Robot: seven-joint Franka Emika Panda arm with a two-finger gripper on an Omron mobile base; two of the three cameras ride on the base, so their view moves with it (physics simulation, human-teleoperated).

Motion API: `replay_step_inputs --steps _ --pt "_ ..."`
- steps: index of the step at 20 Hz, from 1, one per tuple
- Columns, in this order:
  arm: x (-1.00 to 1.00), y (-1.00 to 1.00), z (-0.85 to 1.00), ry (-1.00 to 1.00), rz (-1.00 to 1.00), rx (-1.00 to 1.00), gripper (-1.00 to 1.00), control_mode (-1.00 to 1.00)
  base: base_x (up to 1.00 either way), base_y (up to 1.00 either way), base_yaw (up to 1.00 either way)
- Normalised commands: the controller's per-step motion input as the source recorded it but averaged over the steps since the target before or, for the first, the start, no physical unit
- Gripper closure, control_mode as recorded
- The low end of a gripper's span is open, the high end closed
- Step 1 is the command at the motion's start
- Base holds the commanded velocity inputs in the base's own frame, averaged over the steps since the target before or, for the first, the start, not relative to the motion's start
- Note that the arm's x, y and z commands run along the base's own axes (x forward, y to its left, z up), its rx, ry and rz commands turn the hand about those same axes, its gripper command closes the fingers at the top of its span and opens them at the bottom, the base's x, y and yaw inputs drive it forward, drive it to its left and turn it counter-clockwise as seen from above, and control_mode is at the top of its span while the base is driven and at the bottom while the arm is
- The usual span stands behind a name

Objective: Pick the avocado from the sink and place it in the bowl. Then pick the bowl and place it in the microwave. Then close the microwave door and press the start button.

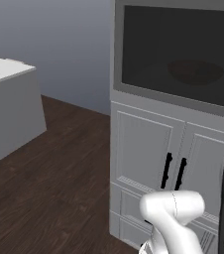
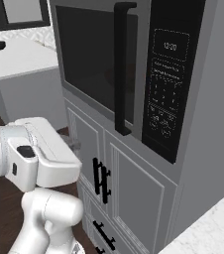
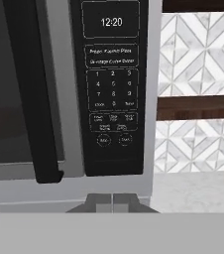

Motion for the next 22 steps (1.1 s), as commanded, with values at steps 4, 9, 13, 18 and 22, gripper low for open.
replay_step_inputs --steps 4,9,13,18,22 --pt "0.16 -0.22 -0.46 0.0 0.0 0.0 1.0 -1.0 0.0 0.0 0.0" --pt "0.17 -0.17 -0.4 0.0 0.0 0.0 1.0 -1.0 0.0 0.0 0.0" --pt "0.15 -0.12 -0.19 0.0 0.0 0.0 1.0 -1.0 0.0 0.0 0.0" --pt "0.31 -0.2 0.0 0.0 0.0 0.0 1.0 -1.0 0.0 0.0 0.0" --pt "0.26 -0.31 0.0 -0.01 0.01 0.03 1.0 -1.0 0.0 0.0 0.0"
